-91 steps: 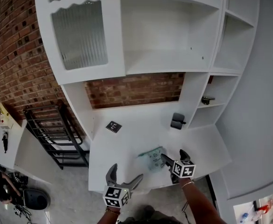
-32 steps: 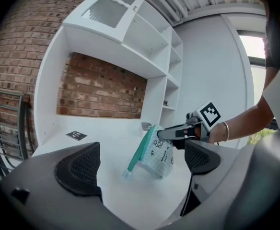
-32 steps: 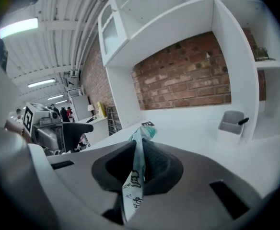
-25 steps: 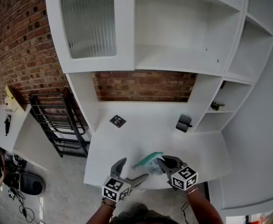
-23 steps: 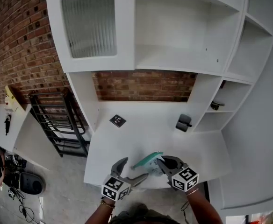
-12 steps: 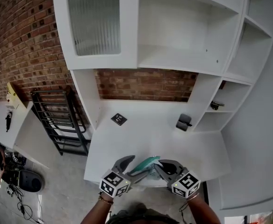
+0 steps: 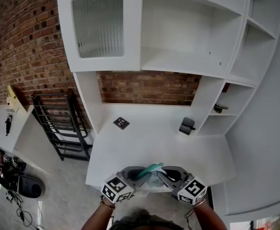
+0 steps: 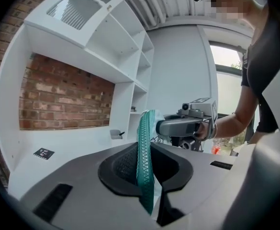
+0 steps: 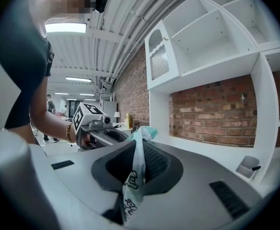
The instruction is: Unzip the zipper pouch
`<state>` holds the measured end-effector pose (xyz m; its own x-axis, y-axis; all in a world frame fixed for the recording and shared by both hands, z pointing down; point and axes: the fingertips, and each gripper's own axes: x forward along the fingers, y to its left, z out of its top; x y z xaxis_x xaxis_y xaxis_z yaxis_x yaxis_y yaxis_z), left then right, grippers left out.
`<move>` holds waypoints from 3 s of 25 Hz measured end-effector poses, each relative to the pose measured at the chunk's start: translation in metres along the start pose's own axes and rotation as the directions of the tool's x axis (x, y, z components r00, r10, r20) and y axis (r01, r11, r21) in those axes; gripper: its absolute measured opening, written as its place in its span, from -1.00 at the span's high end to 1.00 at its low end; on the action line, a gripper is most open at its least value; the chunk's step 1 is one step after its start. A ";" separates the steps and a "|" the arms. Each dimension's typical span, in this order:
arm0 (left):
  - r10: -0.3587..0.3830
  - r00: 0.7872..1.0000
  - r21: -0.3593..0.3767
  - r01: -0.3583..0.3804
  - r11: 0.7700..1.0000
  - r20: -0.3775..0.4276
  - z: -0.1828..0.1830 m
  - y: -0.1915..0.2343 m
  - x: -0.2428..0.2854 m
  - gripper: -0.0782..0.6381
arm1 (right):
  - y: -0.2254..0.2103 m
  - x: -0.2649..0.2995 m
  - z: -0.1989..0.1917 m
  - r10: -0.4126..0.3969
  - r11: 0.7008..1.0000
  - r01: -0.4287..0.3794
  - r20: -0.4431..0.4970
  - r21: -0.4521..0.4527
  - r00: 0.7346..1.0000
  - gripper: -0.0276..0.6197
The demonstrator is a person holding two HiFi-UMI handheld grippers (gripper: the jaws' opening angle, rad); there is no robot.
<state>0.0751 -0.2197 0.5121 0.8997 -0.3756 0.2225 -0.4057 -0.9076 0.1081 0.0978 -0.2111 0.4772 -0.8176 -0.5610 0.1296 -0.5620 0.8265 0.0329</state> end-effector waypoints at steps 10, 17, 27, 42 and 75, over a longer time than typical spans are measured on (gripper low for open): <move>-0.004 0.999 0.142 0.009 0.990 -0.035 0.011 -0.006 -0.001 0.73 | -0.003 -0.007 0.001 -0.022 1.000 0.022 -0.002 0.012 1.000 0.77; 0.021 0.997 0.284 0.000 0.959 -0.071 0.015 -0.006 -0.004 0.73 | -0.004 -0.010 -0.003 0.005 0.999 -0.004 -0.022 0.032 1.000 0.55; -0.046 0.993 0.397 0.085 0.914 -0.106 0.010 -0.020 -0.009 0.73 | 0.009 -0.005 -0.005 0.169 0.985 -0.168 -0.049 0.027 0.984 0.10; -0.133 0.986 0.367 0.161 0.916 -0.100 0.010 -0.022 -0.019 0.73 | 0.025 0.005 -0.001 0.290 0.955 -0.294 -0.077 -0.049 0.954 0.59; 0.046 0.996 -0.121 -0.054 0.991 -0.072 0.031 -0.011 -0.005 0.18 | 0.001 0.032 -0.014 -0.216 0.732 0.018 -0.207 -0.681 0.954 0.86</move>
<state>0.0802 -0.2143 0.4797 0.8661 -0.4024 0.2967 -0.4705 -0.8566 0.2118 0.0731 -0.2278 0.4950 -0.6330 -0.7041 0.3219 -0.3407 0.6267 0.7008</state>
